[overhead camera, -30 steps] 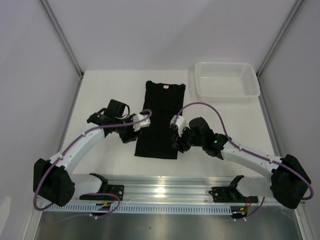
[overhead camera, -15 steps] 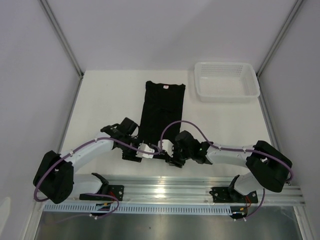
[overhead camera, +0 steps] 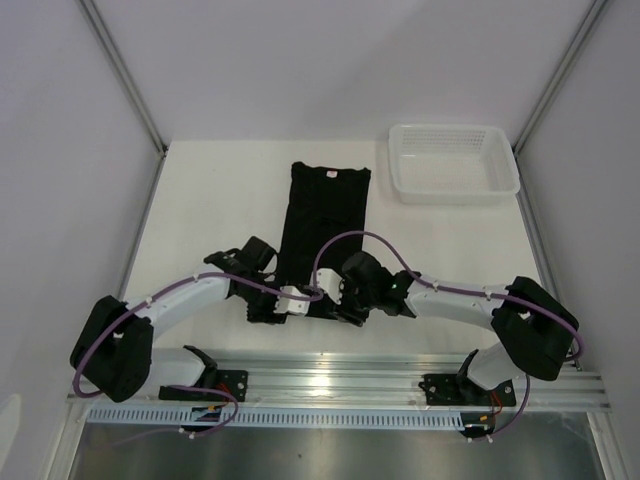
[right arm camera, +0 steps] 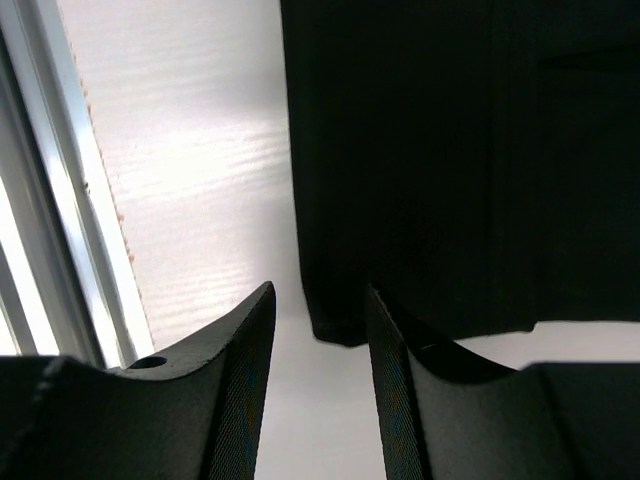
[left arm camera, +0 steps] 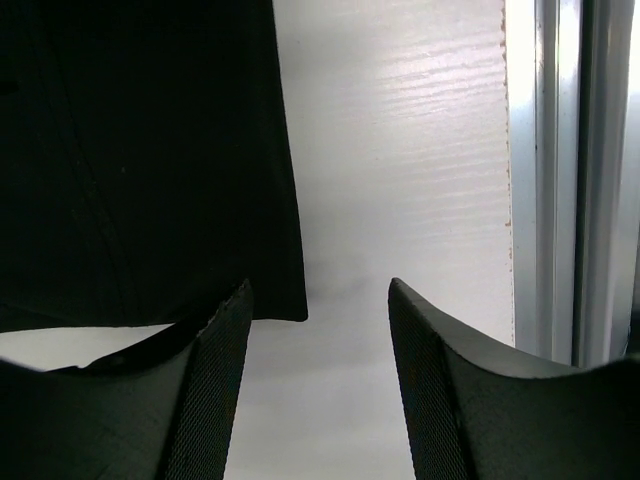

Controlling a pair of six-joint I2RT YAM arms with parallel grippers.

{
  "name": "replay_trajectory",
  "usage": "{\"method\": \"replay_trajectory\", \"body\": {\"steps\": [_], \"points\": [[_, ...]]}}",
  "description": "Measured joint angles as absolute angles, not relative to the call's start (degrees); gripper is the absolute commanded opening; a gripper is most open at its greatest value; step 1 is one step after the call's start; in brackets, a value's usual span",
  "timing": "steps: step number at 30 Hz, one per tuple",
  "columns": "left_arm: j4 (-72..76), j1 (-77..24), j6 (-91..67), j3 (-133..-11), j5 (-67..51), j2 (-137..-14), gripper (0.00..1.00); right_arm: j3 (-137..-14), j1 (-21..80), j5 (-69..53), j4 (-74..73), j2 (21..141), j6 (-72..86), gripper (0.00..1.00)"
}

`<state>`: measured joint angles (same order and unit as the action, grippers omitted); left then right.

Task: Roll the t-shirts
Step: Roll the tshirt

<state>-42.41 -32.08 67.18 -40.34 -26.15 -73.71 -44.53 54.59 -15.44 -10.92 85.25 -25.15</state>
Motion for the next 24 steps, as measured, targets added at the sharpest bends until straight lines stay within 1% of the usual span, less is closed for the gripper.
{"method": "replay_trajectory", "body": {"steps": [7,10,16,20,23,24], "points": [[-40.14,-31.31,66.70,-40.51,-26.46,-75.26,0.60,-44.58,54.63,-14.55,-15.66,84.38,-25.41,0.45],[-39.09,-31.31,67.81,-40.51,-25.06,-76.95,0.58,-44.58,54.02,-15.27,-15.68,84.36,-22.87,0.45],[-36.12,-31.31,69.95,-39.70,-22.24,-77.91,0.56,-42.44,50.59,-17.69,-12.27,80.40,-11.64,0.45],[-34.74,-31.33,70.57,-38.39,-20.40,-77.89,0.49,-40.66,49.58,-18.22,-11.57,76.84,-4.62,0.44],[-33.69,-31.57,70.81,-37.63,-19.92,-77.17,0.48,-40.62,46.41,-18.92,-11.81,75.70,5.61,0.43],[-33.12,-31.77,70.83,-37.08,-19.66,-76.58,0.47,-40.62,44.42,-18.48,-12.16,75.61,11.88,0.44]]}}
